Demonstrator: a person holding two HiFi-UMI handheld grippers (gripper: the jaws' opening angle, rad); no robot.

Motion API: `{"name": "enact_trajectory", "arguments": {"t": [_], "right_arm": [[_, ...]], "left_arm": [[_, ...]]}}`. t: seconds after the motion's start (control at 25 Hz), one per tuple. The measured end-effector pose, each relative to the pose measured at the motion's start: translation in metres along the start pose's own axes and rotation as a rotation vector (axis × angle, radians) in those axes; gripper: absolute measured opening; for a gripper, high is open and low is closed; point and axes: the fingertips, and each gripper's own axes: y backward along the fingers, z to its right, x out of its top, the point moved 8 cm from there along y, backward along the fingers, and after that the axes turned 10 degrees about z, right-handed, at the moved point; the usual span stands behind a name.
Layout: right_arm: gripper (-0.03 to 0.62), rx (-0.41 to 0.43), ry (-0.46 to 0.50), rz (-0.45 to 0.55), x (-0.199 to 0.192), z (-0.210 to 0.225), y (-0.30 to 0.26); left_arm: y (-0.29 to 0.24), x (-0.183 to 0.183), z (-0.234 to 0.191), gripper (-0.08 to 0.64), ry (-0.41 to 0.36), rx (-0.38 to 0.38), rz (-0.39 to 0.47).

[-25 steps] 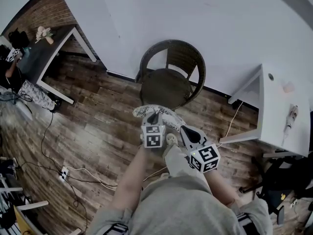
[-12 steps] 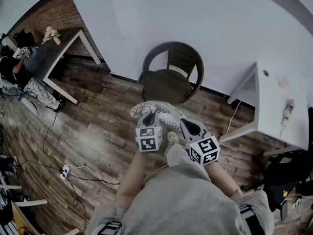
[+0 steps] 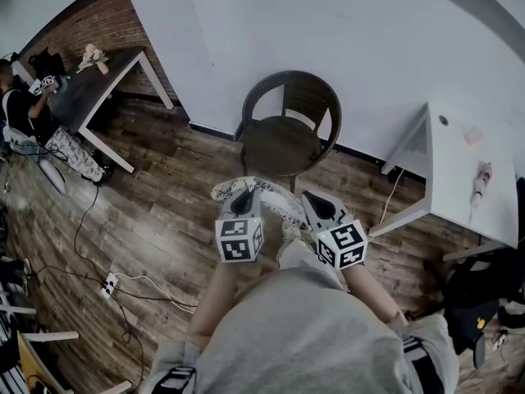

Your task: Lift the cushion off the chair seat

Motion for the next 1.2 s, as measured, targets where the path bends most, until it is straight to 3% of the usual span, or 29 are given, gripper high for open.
{"name": "enact_trajectory", "arguments": {"t": [0.44, 1.2], "right_arm": [[0.003, 0.021, 0.017, -0.001, 0.001, -0.006, 0.009], [0.000, -0.002, 0.052, -0.009, 0.002, -0.014, 0.000]], "left_arm": [[0.035, 0.006, 0.006, 0.029, 0.030, 0.009, 0.056], [0.034, 0.002, -0.006, 0.031, 0.049, 0.016, 0.034]]}}
